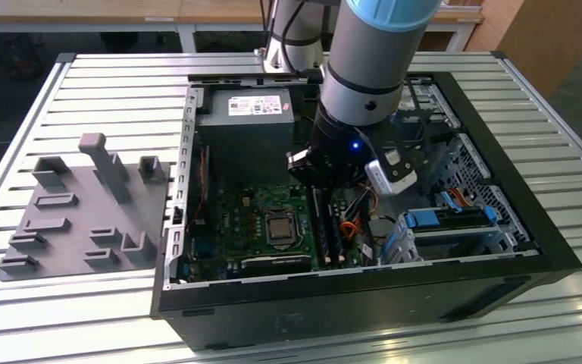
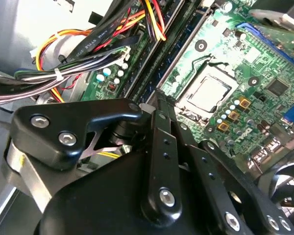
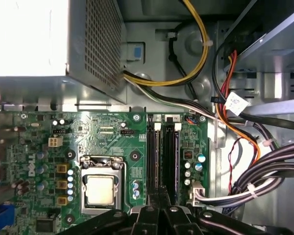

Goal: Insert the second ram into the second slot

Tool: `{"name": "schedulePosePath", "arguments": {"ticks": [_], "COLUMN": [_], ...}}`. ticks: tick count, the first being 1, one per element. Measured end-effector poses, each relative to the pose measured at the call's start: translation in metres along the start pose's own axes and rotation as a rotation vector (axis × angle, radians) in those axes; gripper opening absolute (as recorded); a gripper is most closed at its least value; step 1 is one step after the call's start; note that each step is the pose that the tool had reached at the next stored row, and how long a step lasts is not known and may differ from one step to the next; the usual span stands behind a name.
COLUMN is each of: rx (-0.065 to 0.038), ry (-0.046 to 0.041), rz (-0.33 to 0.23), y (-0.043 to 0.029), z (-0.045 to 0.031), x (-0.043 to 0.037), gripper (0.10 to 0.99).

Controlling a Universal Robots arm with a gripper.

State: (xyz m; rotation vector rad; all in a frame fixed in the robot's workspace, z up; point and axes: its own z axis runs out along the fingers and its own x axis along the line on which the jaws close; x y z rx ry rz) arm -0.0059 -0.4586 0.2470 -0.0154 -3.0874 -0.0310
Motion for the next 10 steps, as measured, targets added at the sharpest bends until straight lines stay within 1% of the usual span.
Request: {"name": "schedulePosePath", "arguments": {"ticks": [4, 10], "rx": [0.000, 0.000], "ry": [0.0001, 0.0000], "rz": [0.000, 0.000], "y": [0.0001, 0.0001], "z": [-0.0039, -0.0062], "x": [0.0002, 0.0004], "gripper": [0.106, 0.106]}}
